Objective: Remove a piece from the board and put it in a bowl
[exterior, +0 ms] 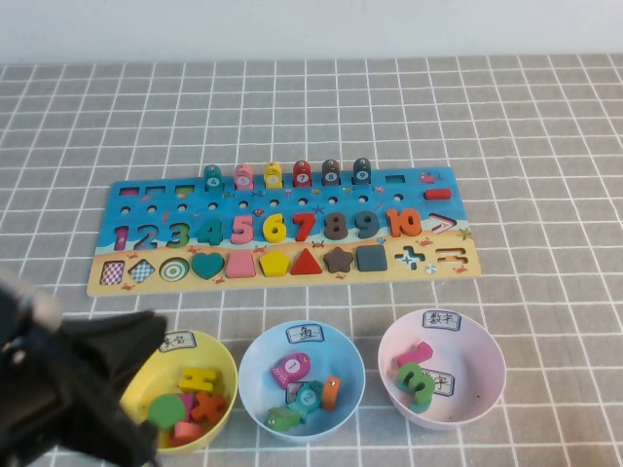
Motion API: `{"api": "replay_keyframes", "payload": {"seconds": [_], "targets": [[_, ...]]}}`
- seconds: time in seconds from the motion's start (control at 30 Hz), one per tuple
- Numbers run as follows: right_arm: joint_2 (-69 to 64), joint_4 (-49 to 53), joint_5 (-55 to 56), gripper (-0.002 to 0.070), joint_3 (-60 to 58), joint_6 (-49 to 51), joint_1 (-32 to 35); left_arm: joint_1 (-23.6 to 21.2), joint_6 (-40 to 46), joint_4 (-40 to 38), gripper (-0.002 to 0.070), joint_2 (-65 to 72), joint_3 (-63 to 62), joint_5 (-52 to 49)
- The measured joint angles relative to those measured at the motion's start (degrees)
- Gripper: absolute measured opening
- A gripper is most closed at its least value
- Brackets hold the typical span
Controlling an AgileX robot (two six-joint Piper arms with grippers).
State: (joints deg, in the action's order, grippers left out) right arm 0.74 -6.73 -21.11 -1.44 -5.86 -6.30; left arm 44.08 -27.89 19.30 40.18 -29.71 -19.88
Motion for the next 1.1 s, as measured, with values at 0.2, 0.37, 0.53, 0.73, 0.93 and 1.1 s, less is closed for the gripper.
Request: {"api": "replay_keyframes", "payload": {"seconds": [0.2, 0.37, 0.53, 0.73, 0.93, 1.1], "targets": [[0.0, 0.0, 0.0, -0.0017, 0.0, 0.0, 0.0, 0.0, -0.2, 2.8, 0.0000, -6.9, 5.3, -1.9], [0.0, 0.0, 0.0, -0.0017, 0.0, 0.0, 0.0, 0.0, -0.7, 3.6, 0.0000, -7.1, 5.7, -2.9], [0.0, 0.0, 0.0, -0.0017, 0.0, 0.0, 0.0, 0.0, -0.9, 3.6, 0.0000, -7.1, 5.9, -1.4], [0.0, 0.0, 0.0, -0.0017, 0.0, 0.0, 0.0, -1.6, 9.7, -0.1, 0.0000, -11.4, 10.8, 10.3], [0.0, 0.0, 0.0, -0.0017, 0.0, 0.0, 0.0, -14.6, 25.4, -13.6, 0.0000, -23.1, 21.7, 27.7], [0.0, 0.0, 0.0, -0.0017, 0.0, 0.0, 0.0, -26.8, 27.1, -15.7, 0.0000, -34.4, 29.3, 33.1]]}}
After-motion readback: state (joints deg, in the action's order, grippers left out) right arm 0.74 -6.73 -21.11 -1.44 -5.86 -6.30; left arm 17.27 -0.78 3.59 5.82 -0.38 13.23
